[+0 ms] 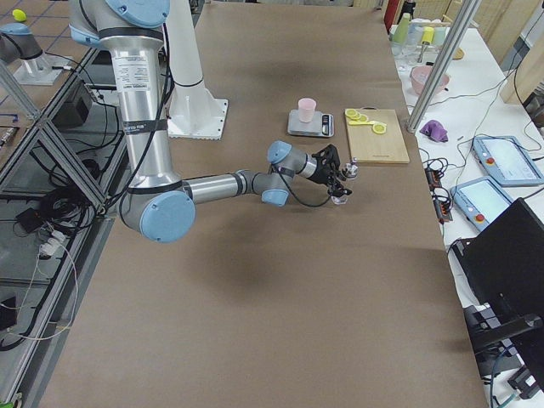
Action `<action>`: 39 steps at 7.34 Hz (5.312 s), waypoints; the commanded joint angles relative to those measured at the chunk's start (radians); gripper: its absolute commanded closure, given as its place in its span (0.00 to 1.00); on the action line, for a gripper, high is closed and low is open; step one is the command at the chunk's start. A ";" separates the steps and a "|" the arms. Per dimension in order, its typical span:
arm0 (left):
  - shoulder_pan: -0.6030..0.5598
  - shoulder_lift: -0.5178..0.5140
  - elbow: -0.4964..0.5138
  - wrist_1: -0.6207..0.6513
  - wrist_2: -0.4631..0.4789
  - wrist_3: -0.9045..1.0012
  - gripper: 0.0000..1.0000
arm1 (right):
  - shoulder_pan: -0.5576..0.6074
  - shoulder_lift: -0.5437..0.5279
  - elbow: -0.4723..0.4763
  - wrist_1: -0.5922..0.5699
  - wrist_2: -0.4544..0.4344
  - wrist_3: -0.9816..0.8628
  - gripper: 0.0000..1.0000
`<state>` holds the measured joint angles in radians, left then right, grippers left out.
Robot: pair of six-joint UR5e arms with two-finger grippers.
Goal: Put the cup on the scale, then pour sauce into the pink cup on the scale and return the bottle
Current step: 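Lower the glass sauce bottle onto the table with the right gripper, then open the right gripper and lift it away from the bottle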
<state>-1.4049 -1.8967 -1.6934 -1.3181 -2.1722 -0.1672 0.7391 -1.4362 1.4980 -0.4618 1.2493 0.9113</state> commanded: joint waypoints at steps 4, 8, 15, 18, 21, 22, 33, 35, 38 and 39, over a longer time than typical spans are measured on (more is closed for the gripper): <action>0.001 -0.001 0.008 -0.003 -0.001 0.000 0.01 | -0.004 0.025 -0.050 0.006 0.001 0.006 1.00; 0.001 -0.001 0.015 -0.003 -0.001 0.002 0.01 | -0.006 0.042 -0.070 0.006 0.002 0.000 0.87; 0.001 -0.008 0.026 -0.004 0.000 0.003 0.01 | -0.010 0.046 -0.076 0.006 0.001 -0.002 0.49; 0.003 -0.010 0.029 -0.003 0.000 0.003 0.01 | -0.010 0.046 -0.078 0.006 0.001 0.001 0.32; 0.003 -0.012 0.034 -0.003 0.000 0.003 0.01 | -0.012 0.045 -0.078 0.008 0.002 -0.003 0.01; 0.003 -0.012 0.034 -0.003 0.000 0.002 0.01 | -0.012 0.045 -0.076 0.008 0.004 -0.003 0.01; 0.003 -0.001 0.027 -0.003 0.002 0.003 0.01 | -0.046 -0.373 0.529 -0.180 0.093 0.044 0.01; 0.003 -0.001 0.026 -0.004 0.002 0.003 0.01 | 0.027 -0.389 0.677 -0.332 0.211 0.023 0.01; 0.003 -0.002 0.026 -0.004 0.002 0.002 0.01 | 0.490 -0.166 0.552 -0.525 0.767 -0.182 0.01; 0.003 -0.005 0.026 -0.003 0.002 0.002 0.01 | 0.555 -0.089 0.503 -0.635 0.839 -0.303 0.01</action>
<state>-1.4021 -1.8998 -1.6674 -1.3215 -2.1706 -0.1655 1.1826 -1.6253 2.0618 -0.9738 1.9613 0.7326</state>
